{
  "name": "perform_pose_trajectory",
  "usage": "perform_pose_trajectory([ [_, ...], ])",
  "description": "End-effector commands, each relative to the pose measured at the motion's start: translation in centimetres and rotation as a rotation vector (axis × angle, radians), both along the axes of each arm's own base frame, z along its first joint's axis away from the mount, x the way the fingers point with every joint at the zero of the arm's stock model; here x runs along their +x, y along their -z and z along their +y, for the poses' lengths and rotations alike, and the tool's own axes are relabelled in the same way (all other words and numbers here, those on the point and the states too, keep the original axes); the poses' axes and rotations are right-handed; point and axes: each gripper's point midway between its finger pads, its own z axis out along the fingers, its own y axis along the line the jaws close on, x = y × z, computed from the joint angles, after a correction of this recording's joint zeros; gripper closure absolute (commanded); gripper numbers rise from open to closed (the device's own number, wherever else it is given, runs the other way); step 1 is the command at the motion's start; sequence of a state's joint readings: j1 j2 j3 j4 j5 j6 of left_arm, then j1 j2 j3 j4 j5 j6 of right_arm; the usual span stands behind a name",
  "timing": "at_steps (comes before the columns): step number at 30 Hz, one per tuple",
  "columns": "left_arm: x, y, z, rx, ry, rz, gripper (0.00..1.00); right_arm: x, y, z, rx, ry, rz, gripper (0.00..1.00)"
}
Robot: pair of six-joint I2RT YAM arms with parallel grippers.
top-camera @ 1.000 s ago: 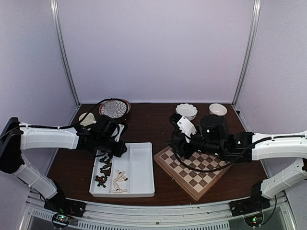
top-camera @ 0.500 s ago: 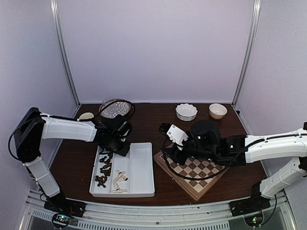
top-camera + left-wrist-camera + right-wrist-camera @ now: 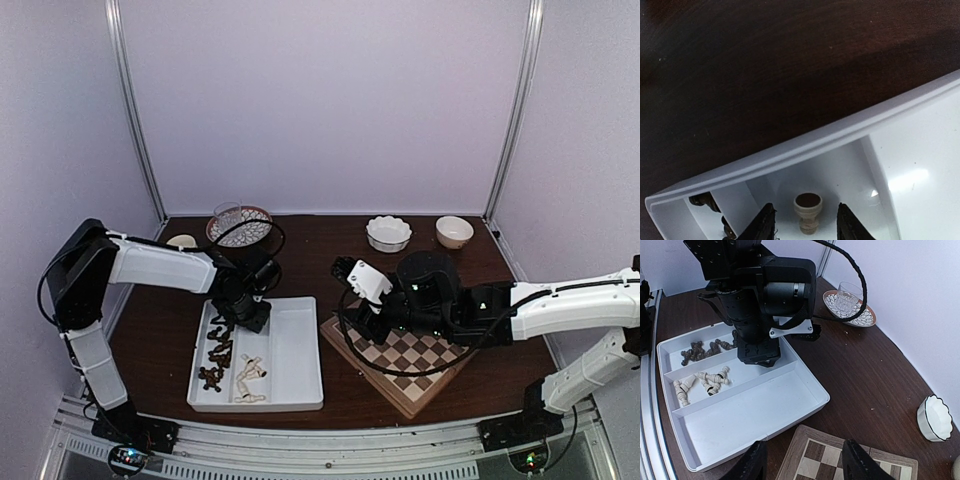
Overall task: Set up the chess pieces on the board
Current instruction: Pick up the pawn from the storage box.
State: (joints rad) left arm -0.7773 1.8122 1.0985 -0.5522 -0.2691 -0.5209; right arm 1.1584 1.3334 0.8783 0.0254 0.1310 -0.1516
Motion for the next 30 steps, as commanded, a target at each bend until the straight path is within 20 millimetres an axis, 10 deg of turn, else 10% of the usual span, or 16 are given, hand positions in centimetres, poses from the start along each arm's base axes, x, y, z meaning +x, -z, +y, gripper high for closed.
perform_pose_trajectory([
  [1, 0.8, 0.4, 0.7, 0.036, -0.017, 0.009, 0.58, -0.2, -1.4, 0.2, 0.027, -0.003, -0.016, 0.46],
  [18, 0.4, 0.3, -0.2, -0.012, 0.018, 0.033, 0.83, -0.2, -1.3, 0.2, 0.021, -0.006, -0.022, 0.47],
  [30, -0.1, -4.8, -1.8, -0.243, 0.064, -0.104, 0.87, -0.1, -3.4, -0.6, 0.127, 0.037, -0.027, 0.44],
])
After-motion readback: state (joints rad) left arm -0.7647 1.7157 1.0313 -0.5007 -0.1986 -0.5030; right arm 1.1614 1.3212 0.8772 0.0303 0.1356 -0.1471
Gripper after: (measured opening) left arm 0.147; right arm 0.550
